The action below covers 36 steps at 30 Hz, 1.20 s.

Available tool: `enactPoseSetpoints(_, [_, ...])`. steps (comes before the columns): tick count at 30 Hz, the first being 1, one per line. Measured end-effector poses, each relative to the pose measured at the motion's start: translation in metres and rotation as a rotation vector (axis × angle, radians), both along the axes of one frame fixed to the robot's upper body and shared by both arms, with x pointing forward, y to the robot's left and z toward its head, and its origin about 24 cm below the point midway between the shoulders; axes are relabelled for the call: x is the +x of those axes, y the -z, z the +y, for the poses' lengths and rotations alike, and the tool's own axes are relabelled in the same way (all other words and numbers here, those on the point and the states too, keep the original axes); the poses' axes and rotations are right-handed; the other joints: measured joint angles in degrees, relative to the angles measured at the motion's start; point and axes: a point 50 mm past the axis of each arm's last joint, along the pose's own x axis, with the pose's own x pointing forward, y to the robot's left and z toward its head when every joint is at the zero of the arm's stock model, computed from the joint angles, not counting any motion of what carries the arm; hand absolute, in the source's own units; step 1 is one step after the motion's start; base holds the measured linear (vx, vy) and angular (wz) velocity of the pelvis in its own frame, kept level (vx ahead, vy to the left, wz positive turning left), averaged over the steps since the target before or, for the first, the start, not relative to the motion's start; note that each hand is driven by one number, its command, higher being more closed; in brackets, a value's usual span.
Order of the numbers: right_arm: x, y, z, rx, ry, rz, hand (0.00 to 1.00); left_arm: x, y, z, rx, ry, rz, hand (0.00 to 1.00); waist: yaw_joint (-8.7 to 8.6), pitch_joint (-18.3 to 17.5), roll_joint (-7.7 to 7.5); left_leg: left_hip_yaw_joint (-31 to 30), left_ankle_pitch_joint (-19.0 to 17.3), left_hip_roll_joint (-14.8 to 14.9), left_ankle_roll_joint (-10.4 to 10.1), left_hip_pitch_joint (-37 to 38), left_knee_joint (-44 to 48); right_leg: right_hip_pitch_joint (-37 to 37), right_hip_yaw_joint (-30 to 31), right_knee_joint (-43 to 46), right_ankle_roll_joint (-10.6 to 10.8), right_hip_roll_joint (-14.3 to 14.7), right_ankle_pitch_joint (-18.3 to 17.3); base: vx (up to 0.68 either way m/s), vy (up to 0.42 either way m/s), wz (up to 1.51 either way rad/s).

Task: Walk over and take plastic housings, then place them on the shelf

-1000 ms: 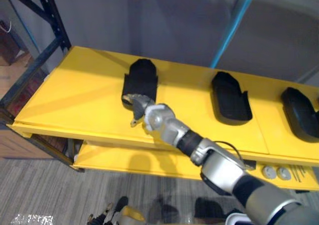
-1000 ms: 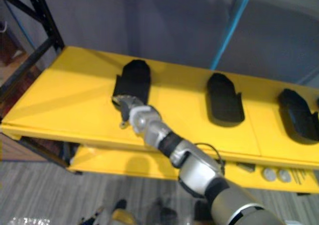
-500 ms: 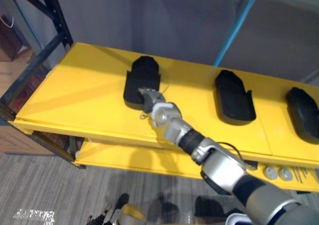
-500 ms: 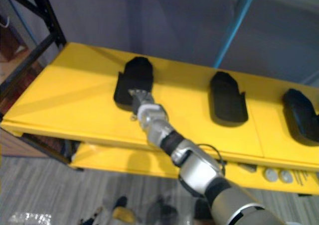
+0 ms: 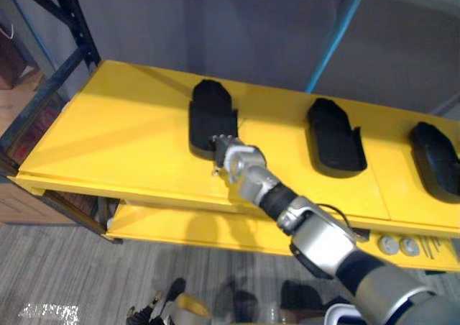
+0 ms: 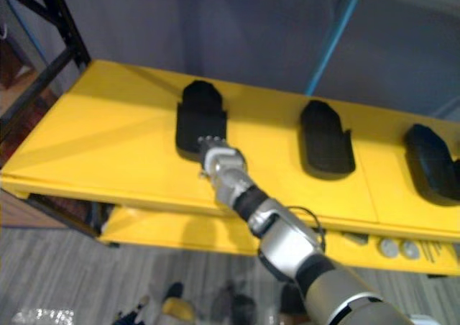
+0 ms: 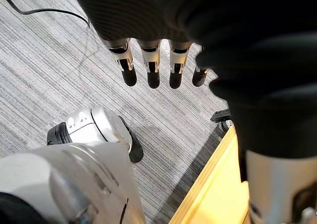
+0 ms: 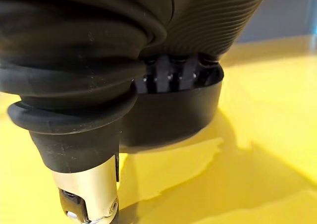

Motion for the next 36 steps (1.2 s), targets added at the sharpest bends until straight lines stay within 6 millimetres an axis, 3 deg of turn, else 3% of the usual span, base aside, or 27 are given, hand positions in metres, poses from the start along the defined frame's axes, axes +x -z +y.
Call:
enactPoseSetpoints(16, [0.01, -0.001, -0.031, -0.005, 0.086, 0.046, 0.0, 0.002, -0.001, 0.001, 0.003, 0.002, -0.004, 0.0, -2.0, -0.26, -0.46, 3.18, 0.5, -0.01, 0.0, 0.99, -0.94, -1.9, 2.76, 1.17, 0.33, -0.38, 0.31, 0.0, 0.003, -0.08])
enactPoseSetpoints(25, [0.0, 0.004, -0.027, 0.081, 0.038, 0.109, 0.0, 0.005, -0.001, 0.002, 0.006, 0.001, -0.011, 0.0, -4.74, -0.16, -0.67, 6.63, 0.48, -0.63, 0.0, 2.46, -1.42, -1.16, 4.47, -0.91, 0.17, -0.69, 1.27, -0.01, 0.013, -0.11])
enactPoseSetpoints(36, [-0.009, 0.011, -0.02, 0.129, -0.043, 0.139, 0.0, 0.0, -0.001, 0.004, 0.008, -0.012, 0.0, 0.0, -6.15, -0.25, -0.81, 8.37, 0.44, -1.07, 0.02, 3.14, -1.47, 0.18, 4.85, -2.99, 0.61, -0.71, 2.31, 0.01, -0.001, -0.02])
